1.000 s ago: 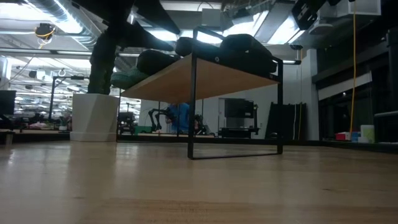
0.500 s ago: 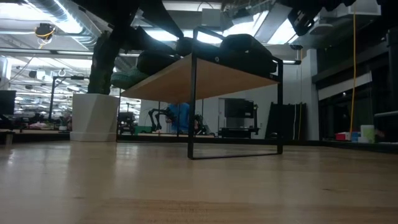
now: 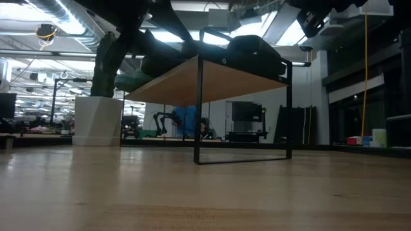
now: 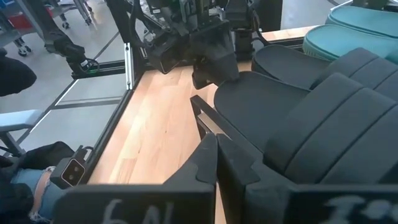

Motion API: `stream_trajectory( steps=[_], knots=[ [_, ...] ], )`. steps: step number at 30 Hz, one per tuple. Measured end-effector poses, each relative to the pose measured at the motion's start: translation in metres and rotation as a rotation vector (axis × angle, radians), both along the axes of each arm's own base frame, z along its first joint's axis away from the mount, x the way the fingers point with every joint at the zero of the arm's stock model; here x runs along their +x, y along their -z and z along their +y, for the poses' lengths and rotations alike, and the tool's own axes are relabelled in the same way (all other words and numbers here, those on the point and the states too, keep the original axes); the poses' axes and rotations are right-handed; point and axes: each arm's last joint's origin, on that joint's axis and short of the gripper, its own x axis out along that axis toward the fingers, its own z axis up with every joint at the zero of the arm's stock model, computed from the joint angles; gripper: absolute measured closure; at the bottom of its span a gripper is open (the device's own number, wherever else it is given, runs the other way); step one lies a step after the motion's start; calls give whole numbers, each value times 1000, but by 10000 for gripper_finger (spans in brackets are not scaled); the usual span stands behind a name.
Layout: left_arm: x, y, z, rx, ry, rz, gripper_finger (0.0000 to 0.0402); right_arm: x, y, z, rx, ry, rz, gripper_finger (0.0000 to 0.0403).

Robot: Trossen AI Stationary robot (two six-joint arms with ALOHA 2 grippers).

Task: Pick and place slides into the shelf
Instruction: Put the black slipper onto the shelf

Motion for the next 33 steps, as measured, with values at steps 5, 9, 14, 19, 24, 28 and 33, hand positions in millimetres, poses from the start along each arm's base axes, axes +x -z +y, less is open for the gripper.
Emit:
stream_trajectory(
  steps=[5,9,14,19,24,28,33],
  knots=[
    [0,0,0,-50,-16,-31,267,0,0,0,-1,0,-1,397],
    [3,-1,1,-161,-10,-79,300,0,0,0,-2,-1,-6,397],
    [4,-1,4,-233,-5,-98,357,0,0,0,-2,-1,-6,397],
    [4,0,4,-255,-10,-105,394,0,0,0,-2,-1,-6,397],
    [3,0,0,-243,4,-98,397,0,-1,0,-3,-1,-6,397],
    [1,0,-5,-199,20,-83,397,0,0,0,-5,-2,-6,397],
    [0,-1,-4,-178,-12,-96,381,0,0,0,-5,-2,-6,397]
  ],
)
